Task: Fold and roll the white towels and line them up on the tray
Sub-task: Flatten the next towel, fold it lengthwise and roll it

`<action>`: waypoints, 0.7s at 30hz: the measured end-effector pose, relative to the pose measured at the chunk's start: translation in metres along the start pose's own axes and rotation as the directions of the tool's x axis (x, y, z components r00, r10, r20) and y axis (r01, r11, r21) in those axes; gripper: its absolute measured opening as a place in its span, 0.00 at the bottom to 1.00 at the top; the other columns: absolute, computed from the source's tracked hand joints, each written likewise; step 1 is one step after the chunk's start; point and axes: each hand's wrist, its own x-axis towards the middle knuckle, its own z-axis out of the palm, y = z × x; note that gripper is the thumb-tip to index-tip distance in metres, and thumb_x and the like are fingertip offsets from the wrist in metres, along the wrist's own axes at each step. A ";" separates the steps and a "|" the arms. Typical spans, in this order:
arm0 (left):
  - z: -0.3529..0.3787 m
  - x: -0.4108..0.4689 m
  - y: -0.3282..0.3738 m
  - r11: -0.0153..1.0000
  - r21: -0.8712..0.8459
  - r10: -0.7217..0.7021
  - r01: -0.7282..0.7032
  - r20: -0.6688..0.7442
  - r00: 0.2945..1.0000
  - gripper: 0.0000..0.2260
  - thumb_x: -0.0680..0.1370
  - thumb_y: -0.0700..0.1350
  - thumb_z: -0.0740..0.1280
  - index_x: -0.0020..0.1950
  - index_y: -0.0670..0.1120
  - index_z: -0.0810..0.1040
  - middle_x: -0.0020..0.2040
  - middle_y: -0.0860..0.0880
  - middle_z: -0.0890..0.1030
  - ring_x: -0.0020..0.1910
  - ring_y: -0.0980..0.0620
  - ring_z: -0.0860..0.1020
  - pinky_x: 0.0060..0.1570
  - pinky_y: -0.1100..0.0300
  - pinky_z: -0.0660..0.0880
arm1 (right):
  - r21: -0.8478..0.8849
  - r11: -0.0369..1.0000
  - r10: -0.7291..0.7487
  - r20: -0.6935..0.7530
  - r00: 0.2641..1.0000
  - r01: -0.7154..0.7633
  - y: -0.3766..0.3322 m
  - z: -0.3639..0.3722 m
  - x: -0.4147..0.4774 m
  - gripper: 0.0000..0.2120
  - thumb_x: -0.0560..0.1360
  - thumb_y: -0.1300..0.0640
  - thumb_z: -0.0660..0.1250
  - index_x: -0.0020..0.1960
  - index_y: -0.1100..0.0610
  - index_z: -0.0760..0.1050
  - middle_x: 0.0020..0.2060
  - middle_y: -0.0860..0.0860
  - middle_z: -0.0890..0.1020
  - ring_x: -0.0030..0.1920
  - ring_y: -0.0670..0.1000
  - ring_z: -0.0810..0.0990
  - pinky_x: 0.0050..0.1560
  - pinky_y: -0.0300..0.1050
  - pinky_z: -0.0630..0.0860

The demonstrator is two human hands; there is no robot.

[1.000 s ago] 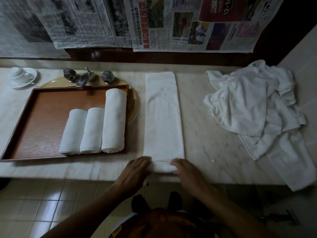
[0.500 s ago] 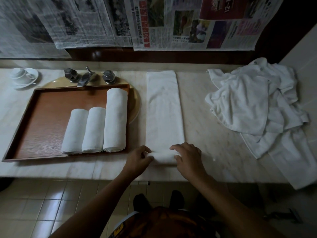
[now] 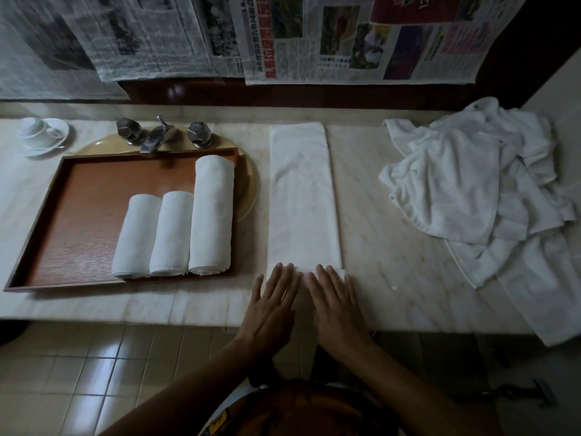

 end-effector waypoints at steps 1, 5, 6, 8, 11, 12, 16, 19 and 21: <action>0.001 0.004 -0.003 1.000 0.004 -0.008 0.008 0.017 1.000 0.34 0.81 0.53 0.62 0.84 0.46 0.55 0.84 0.43 0.53 0.83 0.42 0.51 0.78 0.38 0.58 | 0.005 1.000 -0.015 0.000 1.000 0.015 0.003 -0.001 0.005 0.38 0.75 0.60 0.63 0.83 0.56 0.55 0.82 0.58 0.56 0.83 0.59 0.49 0.79 0.61 0.47; -0.008 0.025 -0.011 0.995 -0.072 -0.061 0.069 0.104 0.993 0.29 0.85 0.55 0.51 0.85 0.47 0.51 0.85 0.46 0.50 0.84 0.46 0.46 0.81 0.43 0.51 | 0.001 0.999 -0.034 0.051 0.998 0.034 0.016 -0.009 0.029 0.42 0.74 0.64 0.65 0.84 0.55 0.52 0.82 0.59 0.54 0.83 0.58 0.50 0.81 0.59 0.47; -0.010 0.030 -0.013 0.993 -0.080 -0.071 0.081 0.130 0.989 0.29 0.86 0.54 0.52 0.85 0.47 0.50 0.85 0.46 0.51 0.84 0.46 0.47 0.81 0.43 0.53 | 0.000 0.999 -0.035 0.062 0.997 0.035 0.017 -0.011 0.033 0.43 0.74 0.66 0.66 0.84 0.54 0.52 0.82 0.58 0.55 0.83 0.58 0.51 0.81 0.58 0.48; -0.013 0.036 -0.018 0.992 -0.087 -0.078 0.092 0.153 0.985 0.29 0.85 0.51 0.56 0.85 0.47 0.52 0.84 0.45 0.56 0.83 0.44 0.53 0.78 0.43 0.62 | 0.016 0.999 -0.046 0.054 0.997 0.045 0.021 -0.014 0.039 0.41 0.74 0.70 0.65 0.83 0.53 0.55 0.81 0.58 0.61 0.81 0.58 0.57 0.80 0.57 0.53; -0.020 0.038 -0.021 0.992 -0.082 -0.086 0.100 0.162 0.983 0.32 0.81 0.44 0.66 0.83 0.48 0.57 0.78 0.46 0.65 0.77 0.44 0.63 0.68 0.43 0.72 | 0.045 0.997 -0.068 0.028 0.997 0.067 0.027 -0.018 0.039 0.42 0.71 0.74 0.65 0.81 0.53 0.62 0.77 0.57 0.69 0.78 0.58 0.66 0.77 0.56 0.61; -0.023 0.036 -0.022 0.993 -0.077 -0.075 0.089 0.169 0.983 0.34 0.79 0.43 0.69 0.82 0.48 0.58 0.76 0.47 0.67 0.75 0.45 0.65 0.66 0.42 0.73 | 0.056 0.995 -0.079 0.031 0.996 0.077 0.028 -0.021 0.037 0.42 0.70 0.75 0.66 0.81 0.53 0.64 0.76 0.57 0.71 0.76 0.58 0.68 0.75 0.56 0.64; -0.029 0.015 -0.018 0.994 -0.099 -0.023 0.046 0.220 0.975 0.34 0.78 0.45 0.72 0.81 0.46 0.61 0.76 0.46 0.68 0.73 0.45 0.69 0.67 0.43 0.72 | 0.120 0.988 -0.108 0.070 0.992 0.099 0.026 -0.021 0.019 0.41 0.70 0.74 0.69 0.79 0.51 0.66 0.74 0.54 0.74 0.73 0.56 0.73 0.72 0.52 0.69; -0.033 -0.001 -0.014 0.982 -0.167 -0.050 0.087 0.213 0.976 0.26 0.81 0.49 0.68 0.78 0.47 0.66 0.76 0.48 0.70 0.75 0.48 0.69 0.72 0.46 0.66 | 0.172 0.982 -0.091 0.079 0.993 0.076 0.026 -0.017 0.003 0.33 0.74 0.67 0.72 0.76 0.52 0.69 0.71 0.53 0.76 0.70 0.55 0.76 0.69 0.49 0.71; -0.037 -0.004 -0.017 0.963 -0.231 -0.092 0.140 0.208 0.974 0.23 0.82 0.53 0.67 0.76 0.49 0.68 0.75 0.52 0.71 0.73 0.51 0.68 0.71 0.50 0.61 | 0.235 0.971 -0.075 0.108 0.991 0.048 0.028 -0.019 0.000 0.29 0.76 0.66 0.72 0.75 0.54 0.71 0.71 0.53 0.77 0.69 0.54 0.76 0.68 0.48 0.73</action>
